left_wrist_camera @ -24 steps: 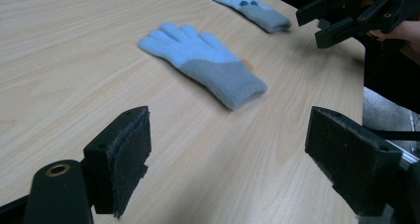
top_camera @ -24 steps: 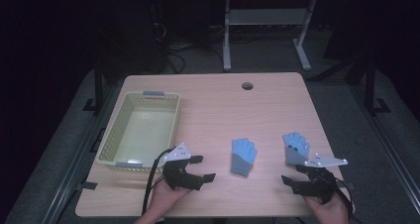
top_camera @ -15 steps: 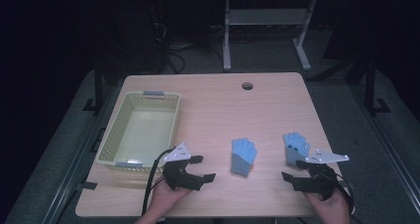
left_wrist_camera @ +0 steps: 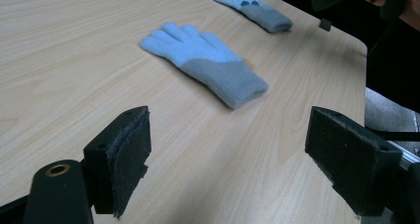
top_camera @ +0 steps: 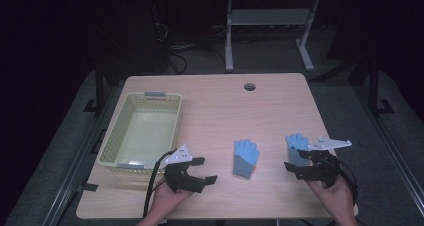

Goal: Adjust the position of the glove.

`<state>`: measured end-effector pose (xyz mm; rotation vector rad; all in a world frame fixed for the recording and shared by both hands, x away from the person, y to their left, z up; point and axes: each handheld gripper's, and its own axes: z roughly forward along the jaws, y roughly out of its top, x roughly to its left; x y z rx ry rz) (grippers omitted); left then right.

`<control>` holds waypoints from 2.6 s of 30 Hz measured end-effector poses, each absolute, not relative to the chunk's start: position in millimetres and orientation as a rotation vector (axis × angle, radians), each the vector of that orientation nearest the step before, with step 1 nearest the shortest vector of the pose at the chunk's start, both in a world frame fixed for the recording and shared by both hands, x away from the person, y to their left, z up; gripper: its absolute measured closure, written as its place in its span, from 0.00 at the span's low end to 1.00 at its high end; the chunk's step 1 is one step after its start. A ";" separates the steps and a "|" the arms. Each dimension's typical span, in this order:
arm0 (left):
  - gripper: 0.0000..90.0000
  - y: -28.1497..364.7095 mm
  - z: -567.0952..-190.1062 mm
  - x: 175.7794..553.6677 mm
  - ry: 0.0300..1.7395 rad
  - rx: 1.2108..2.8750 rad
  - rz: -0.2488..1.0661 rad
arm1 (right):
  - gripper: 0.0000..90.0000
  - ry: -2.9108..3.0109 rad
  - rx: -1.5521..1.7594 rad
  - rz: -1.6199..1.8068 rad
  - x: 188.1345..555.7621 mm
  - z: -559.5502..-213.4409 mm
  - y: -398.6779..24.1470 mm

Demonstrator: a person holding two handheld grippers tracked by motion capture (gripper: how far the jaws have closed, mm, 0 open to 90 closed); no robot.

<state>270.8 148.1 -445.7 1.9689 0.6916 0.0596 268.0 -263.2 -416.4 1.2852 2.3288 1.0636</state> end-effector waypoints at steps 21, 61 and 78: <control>0.19 143.7 -446.6 271.5 0.674 1.980 0.067 | 0.31 2.363 1.300 0.903 314.6 -399.3 -277.1; 0.20 142.8 -446.3 268.5 0.664 1.982 0.068 | 0.59 2.481 1.491 0.694 342.2 -430.8 -286.2; 0.20 141.0 -447.9 266.6 0.667 1.973 0.038 | 0.71 2.519 1.489 0.510 346.5 -444.3 -274.2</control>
